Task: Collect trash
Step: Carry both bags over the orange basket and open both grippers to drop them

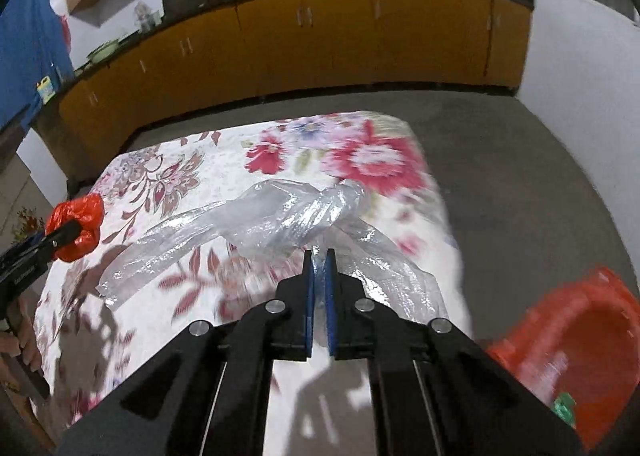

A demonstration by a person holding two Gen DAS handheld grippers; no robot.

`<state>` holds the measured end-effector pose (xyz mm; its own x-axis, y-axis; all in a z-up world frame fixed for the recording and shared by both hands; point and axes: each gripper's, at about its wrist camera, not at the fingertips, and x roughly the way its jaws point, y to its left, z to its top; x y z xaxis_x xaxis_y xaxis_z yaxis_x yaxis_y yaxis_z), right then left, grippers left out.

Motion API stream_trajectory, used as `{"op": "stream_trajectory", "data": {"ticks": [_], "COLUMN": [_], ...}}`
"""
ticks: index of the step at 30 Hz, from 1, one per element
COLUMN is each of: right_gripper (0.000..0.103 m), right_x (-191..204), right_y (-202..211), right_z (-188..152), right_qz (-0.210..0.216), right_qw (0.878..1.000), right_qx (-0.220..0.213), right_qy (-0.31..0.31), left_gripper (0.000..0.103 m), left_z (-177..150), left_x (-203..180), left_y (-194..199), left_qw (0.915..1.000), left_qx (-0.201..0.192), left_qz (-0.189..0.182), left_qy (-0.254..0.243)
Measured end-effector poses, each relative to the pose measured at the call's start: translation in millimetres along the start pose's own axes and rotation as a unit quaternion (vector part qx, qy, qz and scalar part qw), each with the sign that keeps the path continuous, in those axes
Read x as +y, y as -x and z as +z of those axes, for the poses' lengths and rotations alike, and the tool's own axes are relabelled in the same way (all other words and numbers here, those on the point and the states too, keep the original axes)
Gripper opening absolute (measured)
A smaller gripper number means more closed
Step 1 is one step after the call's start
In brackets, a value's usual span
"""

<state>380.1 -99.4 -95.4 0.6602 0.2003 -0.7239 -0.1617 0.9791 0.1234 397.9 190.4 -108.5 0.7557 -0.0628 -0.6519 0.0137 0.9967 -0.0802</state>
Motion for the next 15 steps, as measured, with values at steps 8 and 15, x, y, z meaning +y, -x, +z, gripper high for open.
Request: {"op": "stream_trajectory", "data": {"ticks": [8, 15], "right_gripper": [0.005, 0.005], "right_x": [-42.3, -69.3], "right_y": [108.7, 182.4], "right_z": [-39.4, -74.6], "right_qz": [-0.039, -0.069], "right_qw": [0.997, 0.991], "right_qx": [-0.045, -0.083], "right_qy": [-0.042, -0.076], "left_gripper": [0.04, 0.04], "left_z": [-3.8, -15.4], "left_x": [-78.8, -146.8], "left_y": [73.1, 124.7], "left_qw": [0.997, 0.99], "left_qx": [-0.027, -0.04], "left_qz": [-0.065, -0.121], "left_qy": [-0.032, -0.062]}}
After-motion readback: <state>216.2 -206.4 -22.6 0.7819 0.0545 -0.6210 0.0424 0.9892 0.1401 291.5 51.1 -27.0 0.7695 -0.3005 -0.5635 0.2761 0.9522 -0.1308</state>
